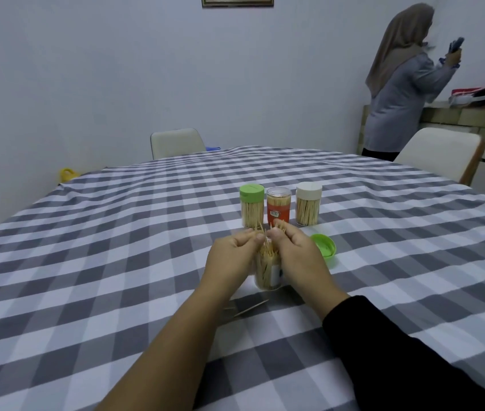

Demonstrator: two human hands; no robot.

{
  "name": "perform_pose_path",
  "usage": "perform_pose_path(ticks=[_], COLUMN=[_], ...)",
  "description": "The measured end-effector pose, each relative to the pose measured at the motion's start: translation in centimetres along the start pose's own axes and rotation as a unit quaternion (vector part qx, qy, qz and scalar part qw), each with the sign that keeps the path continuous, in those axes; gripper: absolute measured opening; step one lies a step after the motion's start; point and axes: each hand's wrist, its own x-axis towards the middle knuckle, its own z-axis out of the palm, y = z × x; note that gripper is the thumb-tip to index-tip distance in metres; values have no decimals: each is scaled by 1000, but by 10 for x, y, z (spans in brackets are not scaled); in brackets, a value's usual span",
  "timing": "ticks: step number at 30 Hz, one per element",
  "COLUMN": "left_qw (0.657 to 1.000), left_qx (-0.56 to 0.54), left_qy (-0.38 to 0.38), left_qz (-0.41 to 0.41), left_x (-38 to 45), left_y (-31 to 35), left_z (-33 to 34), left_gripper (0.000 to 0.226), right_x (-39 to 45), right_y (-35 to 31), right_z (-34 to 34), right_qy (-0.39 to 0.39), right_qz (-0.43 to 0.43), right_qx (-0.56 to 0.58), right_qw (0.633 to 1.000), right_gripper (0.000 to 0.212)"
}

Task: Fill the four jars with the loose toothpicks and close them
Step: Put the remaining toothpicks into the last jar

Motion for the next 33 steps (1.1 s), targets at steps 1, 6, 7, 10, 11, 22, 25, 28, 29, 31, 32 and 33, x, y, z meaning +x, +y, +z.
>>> perform_pose_path(ticks=[1,6,7,10,11,22,25,28,29,31,32,33], left_qw=[1000,998,998,997,999,996,996,995,995,996,996,996], left_qx=[6,33,38,44,26,-87,-82,-98,-99,-86,-80,-79], left_qy=[-13,-43,-47,-48,-37,0,-5,-17,-23,-26,-27,-31], left_qz=[-3,14,22,30,27,28,31,27,21,13,11,11], left_x=[1,-2,-2,-3,-2,-4,-5,-13,-14,-16,-17,-17], left_y=[0,-1,0,1,3,6,4,6,6,6,7,7], left_z=[-2,-4,-4,-5,-5,3,7,10,11,12,12,11], left_gripper=[27,31,32,34,32,20,25,27,28,28,28,29], right_x=[1,1,1,2,2,3,3,3,4,4,5,5], right_y=[1,7,6,5,5,8,11,12,13,13,13,13], right_z=[0,1,1,-1,-1,0,-1,-1,-1,-1,-1,-1], right_qy=[-2,-15,-15,-19,-20,-16,-18,-19,-19,-17,-18,-19], right_qz=[-3,-33,-40,-54,-58,-66,-68,-60,-58,-55,-53,-50], right_qx=[7,26,24,6,2,14,17,16,16,16,15,13], right_qw=[1000,999,999,998,998,998,997,998,998,998,998,998], right_gripper=[23,38,38,40,40,37,36,36,36,36,36,36])
